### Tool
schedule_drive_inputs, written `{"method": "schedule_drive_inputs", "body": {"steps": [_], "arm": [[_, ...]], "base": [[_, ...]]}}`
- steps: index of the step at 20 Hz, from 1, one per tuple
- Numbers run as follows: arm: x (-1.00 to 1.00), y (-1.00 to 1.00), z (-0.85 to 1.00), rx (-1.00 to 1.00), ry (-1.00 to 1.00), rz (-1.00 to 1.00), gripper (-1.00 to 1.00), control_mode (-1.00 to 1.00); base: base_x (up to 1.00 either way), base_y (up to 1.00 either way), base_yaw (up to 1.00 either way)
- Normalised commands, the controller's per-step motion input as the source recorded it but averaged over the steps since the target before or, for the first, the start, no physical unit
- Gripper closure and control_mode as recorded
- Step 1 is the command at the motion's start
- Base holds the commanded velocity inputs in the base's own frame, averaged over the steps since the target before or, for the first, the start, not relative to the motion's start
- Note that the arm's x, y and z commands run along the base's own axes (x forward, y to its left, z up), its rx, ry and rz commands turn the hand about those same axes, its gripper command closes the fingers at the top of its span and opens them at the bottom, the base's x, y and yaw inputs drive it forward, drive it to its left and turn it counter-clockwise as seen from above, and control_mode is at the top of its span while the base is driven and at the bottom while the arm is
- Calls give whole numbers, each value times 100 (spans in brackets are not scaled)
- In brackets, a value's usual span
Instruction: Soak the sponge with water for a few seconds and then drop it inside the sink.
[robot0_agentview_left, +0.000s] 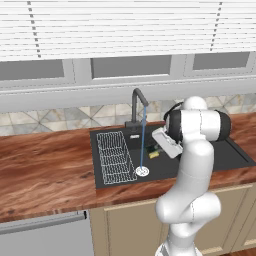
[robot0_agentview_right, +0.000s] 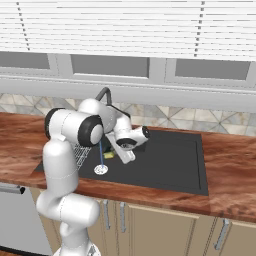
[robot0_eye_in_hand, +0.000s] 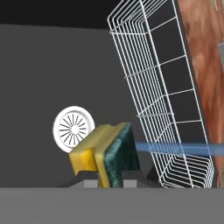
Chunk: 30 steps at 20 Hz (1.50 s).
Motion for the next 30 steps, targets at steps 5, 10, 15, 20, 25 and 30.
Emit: {"method": "schedule_drive_inputs", "body": {"steps": [5,10,15,20,25,30], "arm": [[0,-13,-3,-12,0,0,100,-100],[0,-16,0,-6,0,0,100,-100],[0,-18,-6,-6,0,0,100,-100],[0,-18,-9,-2,0,0,100,-100],[0,-16,-30,-1,0,0,100,-100],[0,-12,-28,-3,-1,0,100,-100]], "base": [[0,0,0],[0,0,0],[0,0,0],[0,0,0],[0,0,0],[0,0,0]]}}
